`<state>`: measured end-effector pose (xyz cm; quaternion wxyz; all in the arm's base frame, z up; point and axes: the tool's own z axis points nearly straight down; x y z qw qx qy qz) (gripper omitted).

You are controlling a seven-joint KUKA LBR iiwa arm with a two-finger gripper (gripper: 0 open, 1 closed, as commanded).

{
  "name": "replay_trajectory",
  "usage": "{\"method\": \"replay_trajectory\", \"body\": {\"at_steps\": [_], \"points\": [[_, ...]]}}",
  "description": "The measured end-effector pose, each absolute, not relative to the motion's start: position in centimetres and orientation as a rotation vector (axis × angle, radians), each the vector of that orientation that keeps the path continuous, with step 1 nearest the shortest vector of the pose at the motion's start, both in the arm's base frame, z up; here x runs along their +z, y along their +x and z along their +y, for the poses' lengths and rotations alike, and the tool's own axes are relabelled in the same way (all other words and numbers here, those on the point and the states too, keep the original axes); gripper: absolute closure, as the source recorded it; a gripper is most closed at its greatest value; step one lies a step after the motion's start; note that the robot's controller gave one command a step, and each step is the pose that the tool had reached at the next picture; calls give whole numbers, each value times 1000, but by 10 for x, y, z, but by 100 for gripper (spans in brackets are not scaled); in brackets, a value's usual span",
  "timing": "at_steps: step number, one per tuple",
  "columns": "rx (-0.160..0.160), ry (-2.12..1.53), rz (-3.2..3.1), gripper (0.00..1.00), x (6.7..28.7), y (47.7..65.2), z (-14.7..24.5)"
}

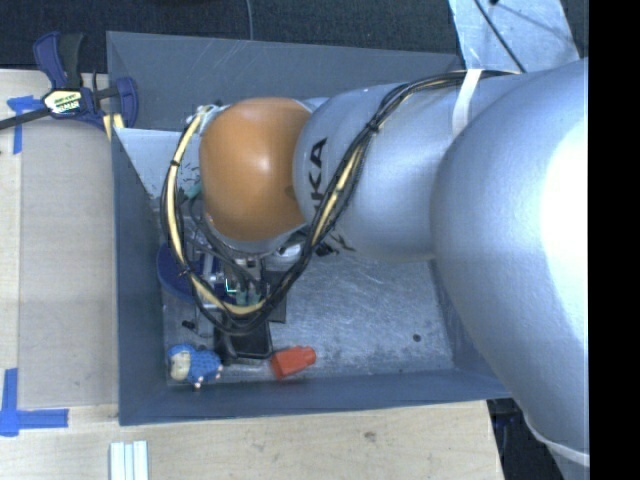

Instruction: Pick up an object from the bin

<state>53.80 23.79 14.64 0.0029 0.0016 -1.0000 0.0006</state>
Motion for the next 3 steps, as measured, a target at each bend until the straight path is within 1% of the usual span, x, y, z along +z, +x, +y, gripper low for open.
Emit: {"method": "replay_trajectory", "body": {"at_steps": [1, 2, 3], "points": [[-20, -167, -3161, 0, 80, 586, 208], [-24, -172, -3178, 100, 88, 590, 208], [-6, -140, -3149, 100, 214, 580, 202]]}}
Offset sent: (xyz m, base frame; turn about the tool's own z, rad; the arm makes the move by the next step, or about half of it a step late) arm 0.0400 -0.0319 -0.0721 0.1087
